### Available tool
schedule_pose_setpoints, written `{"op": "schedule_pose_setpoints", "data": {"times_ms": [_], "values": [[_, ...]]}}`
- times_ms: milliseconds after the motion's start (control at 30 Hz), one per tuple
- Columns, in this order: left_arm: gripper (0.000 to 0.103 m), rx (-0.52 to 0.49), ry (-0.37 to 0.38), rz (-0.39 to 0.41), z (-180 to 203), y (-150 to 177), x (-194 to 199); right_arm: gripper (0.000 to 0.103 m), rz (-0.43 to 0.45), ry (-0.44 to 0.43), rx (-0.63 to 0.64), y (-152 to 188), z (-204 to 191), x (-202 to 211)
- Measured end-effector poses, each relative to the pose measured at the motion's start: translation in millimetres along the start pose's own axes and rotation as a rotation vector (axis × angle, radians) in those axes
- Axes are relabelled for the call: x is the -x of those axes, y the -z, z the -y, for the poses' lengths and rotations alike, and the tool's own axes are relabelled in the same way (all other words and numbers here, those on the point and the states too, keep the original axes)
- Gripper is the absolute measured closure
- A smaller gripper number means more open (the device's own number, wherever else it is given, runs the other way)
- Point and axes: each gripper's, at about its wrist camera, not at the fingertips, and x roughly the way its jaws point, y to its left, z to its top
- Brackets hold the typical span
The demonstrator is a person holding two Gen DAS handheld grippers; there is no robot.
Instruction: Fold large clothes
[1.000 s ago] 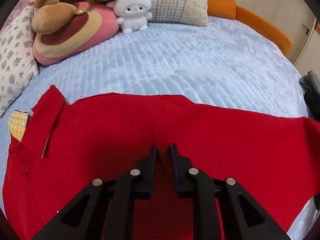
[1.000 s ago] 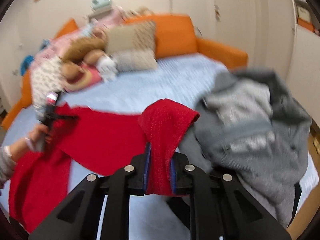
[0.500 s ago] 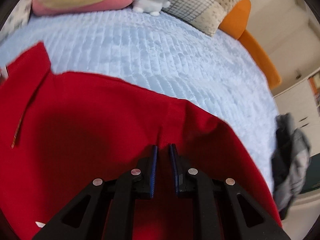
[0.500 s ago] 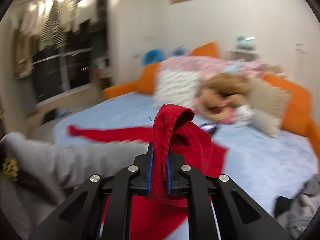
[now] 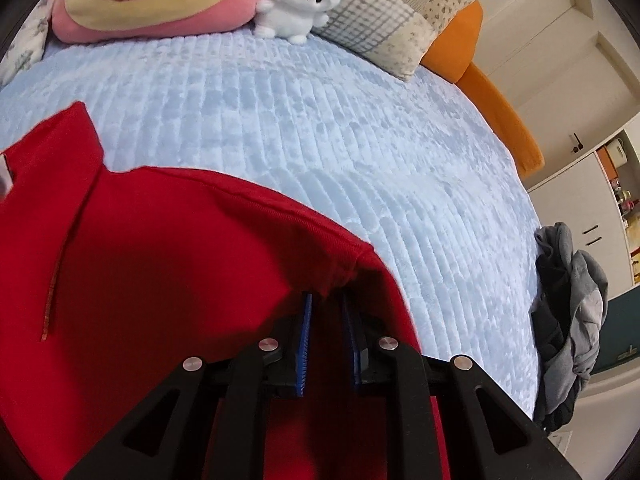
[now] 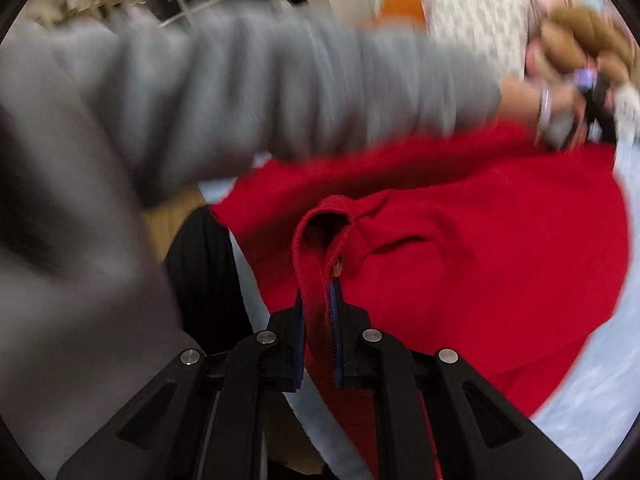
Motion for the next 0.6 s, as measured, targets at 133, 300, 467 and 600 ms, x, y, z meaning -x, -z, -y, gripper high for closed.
{"op": "schedule_pose_setpoints", "data": {"times_ms": [133,300,467,600], "values": [[0.069,0.014,-0.031,0.068,-10.0,1.0,21.7,0.092,0.006,0.057,0.049,12.6,-15.8,-30.7],[0.051,0.014,-0.116,0.183,-16.6,7.3,66.6,0.057,0.037,0.085,0.072,11.8,-32.1,-28.2],[0.035,-0.102,0.018,0.249,28.8,30.4,106.3,0.019,0.154,0.068,0.058,8.1,-32.5,6.3],[0.031,-0.157,0.085,0.203,61.2,48.7,92.5,0.020,0.250,0.144,-0.028,-1.0,-15.1,47.4]]}}
